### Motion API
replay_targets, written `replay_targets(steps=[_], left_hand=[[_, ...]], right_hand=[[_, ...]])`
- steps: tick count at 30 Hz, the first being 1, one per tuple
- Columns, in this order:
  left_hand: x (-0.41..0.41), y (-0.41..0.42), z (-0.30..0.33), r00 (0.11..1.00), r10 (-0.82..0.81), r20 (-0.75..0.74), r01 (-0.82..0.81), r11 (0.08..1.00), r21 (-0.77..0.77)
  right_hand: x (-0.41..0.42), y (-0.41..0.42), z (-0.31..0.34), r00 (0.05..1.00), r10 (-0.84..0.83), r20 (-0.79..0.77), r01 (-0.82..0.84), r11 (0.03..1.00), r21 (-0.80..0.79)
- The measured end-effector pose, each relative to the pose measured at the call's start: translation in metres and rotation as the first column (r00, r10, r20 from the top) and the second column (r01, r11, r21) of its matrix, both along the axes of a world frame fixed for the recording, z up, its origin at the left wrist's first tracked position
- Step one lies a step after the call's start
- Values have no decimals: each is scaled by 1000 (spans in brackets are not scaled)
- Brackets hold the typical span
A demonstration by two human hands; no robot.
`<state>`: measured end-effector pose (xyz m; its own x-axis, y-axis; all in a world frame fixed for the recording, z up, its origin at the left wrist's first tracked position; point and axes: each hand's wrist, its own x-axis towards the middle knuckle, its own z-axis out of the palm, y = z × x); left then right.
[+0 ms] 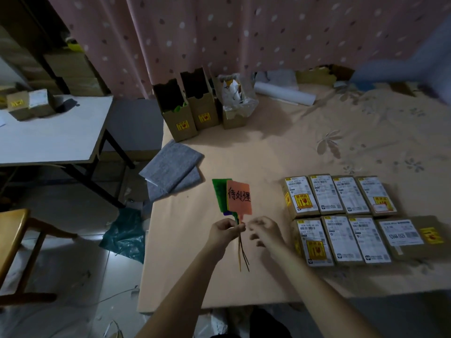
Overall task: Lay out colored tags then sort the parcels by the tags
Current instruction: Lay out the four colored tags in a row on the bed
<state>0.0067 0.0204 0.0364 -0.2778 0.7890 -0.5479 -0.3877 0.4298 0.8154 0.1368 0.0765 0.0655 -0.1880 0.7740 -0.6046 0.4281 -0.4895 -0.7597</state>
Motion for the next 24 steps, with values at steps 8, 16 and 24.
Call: replay_targets(steps=[8, 16, 24], left_hand=[[17, 20, 18, 979, -54, 197, 40, 996, 74], [49, 57, 23, 942, 105, 320, -123, 992, 38], [66, 106, 39, 960, 140, 243, -154, 987, 40]], right_hand=[[4, 50, 15, 952, -210, -224, 197, 977, -77], [33, 99, 12, 901, -241, -361, 201, 969, -144], [51, 156, 19, 868, -218, -446, 137, 969, -206]])
